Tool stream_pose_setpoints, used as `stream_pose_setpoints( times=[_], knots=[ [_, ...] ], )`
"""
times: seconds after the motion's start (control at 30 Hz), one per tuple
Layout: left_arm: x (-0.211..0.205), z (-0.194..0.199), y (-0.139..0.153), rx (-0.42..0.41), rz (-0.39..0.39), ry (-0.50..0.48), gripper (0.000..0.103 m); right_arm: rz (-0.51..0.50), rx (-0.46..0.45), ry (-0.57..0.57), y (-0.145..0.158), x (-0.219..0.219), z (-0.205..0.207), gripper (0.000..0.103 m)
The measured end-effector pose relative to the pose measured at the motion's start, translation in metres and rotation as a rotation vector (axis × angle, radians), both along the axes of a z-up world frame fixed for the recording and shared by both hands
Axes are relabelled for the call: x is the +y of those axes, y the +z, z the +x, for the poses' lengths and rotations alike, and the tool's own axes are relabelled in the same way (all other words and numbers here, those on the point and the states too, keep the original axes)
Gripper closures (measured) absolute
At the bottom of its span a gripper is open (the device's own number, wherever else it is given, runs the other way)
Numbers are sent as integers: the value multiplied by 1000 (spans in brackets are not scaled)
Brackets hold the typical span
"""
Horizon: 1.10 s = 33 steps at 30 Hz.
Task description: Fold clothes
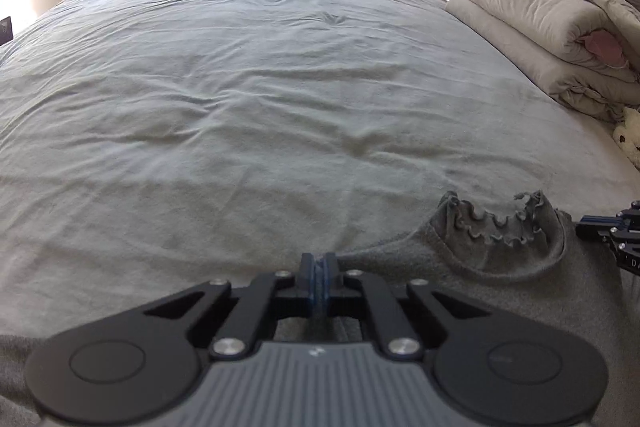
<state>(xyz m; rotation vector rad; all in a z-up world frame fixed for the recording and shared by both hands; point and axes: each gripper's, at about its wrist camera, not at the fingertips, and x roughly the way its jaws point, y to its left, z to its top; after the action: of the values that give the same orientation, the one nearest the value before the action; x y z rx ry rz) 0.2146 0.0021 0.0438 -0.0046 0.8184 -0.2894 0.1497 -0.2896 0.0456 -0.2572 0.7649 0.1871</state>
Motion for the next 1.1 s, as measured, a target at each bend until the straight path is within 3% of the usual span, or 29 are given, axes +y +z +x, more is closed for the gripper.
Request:
stream_pose_setpoints(
  times=[0.13,0.23,0.37,0.43,0.47,0.5,0.57,0.6,0.67,0.8,0.97,1.1],
  knots=[
    [-14,14,14,-68,14,-17,100,-15,-104,-79,22,-5,-5,98],
    [-24,25,17,-139,46,-4,100,-109,-174,-148,24,0,2,98],
    [-34,32,-2,-143,140,15,97,-161,-111,-177,-15,11,23,98],
    [-39,34,-13,-142,191,24,87,-197,-78,-190,-41,17,31,95],
    [-38,34,-13,-144,195,38,78,-221,-100,-192,-39,20,27,91],
    [-31,31,-3,-163,172,68,76,-211,-104,-206,-32,19,23,85],
    [-10,24,25,-225,109,139,67,-137,-144,-227,-6,10,5,43],
    [3,18,38,-241,77,171,60,-115,-181,-248,8,3,-7,36],
    [30,5,65,-245,10,227,58,-81,-213,-298,31,-10,-34,33],
    [75,-49,80,-95,-92,296,58,53,-108,-430,47,-47,-89,33],
    [102,-149,41,119,-173,299,58,308,72,-519,25,-65,-172,33],
    [112,-217,18,195,-178,306,58,419,133,-522,10,-51,-233,33]
  ],
)
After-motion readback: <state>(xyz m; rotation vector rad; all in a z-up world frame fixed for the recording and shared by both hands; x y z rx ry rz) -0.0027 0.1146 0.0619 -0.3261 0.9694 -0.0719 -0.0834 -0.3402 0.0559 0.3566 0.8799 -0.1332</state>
